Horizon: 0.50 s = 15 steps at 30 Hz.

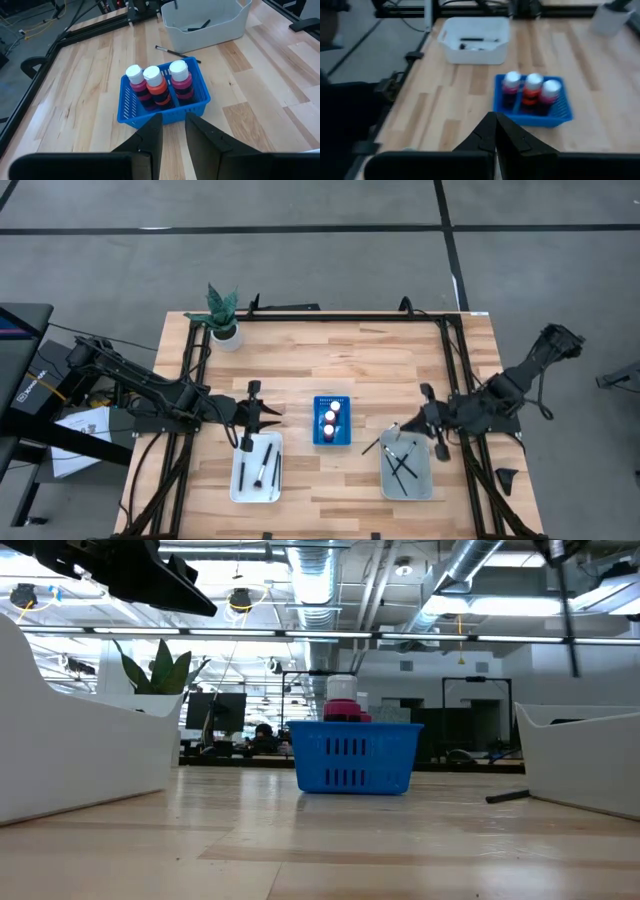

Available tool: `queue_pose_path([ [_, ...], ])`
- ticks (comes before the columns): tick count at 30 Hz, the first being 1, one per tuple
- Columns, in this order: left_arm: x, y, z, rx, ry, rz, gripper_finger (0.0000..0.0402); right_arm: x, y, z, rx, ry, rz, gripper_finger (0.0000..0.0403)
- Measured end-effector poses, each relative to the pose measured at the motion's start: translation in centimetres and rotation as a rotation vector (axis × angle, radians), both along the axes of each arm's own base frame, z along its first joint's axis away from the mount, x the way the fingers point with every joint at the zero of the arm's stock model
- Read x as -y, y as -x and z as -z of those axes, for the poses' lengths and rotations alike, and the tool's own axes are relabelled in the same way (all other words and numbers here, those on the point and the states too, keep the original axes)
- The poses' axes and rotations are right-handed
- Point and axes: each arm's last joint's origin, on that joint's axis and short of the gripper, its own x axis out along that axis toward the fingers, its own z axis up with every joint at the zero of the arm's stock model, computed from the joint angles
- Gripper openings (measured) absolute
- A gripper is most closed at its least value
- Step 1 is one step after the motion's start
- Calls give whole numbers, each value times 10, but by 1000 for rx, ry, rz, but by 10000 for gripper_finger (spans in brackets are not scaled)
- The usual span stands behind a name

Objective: Pick & Place Paint Supplies
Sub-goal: Put the liner brush into the gray bin

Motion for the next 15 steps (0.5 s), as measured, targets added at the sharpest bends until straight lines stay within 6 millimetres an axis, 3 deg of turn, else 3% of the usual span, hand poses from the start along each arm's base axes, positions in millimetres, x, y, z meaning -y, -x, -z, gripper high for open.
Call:
queue_pose_path([
  [9, 0, 0, -1, 10, 3, 0, 76, -34, -11, 26, -146, -105, 46, 0],
  [15, 0, -1, -1, 11, -14, 9, 76, -45, -15, 38, -243, -227, 90, 0],
])
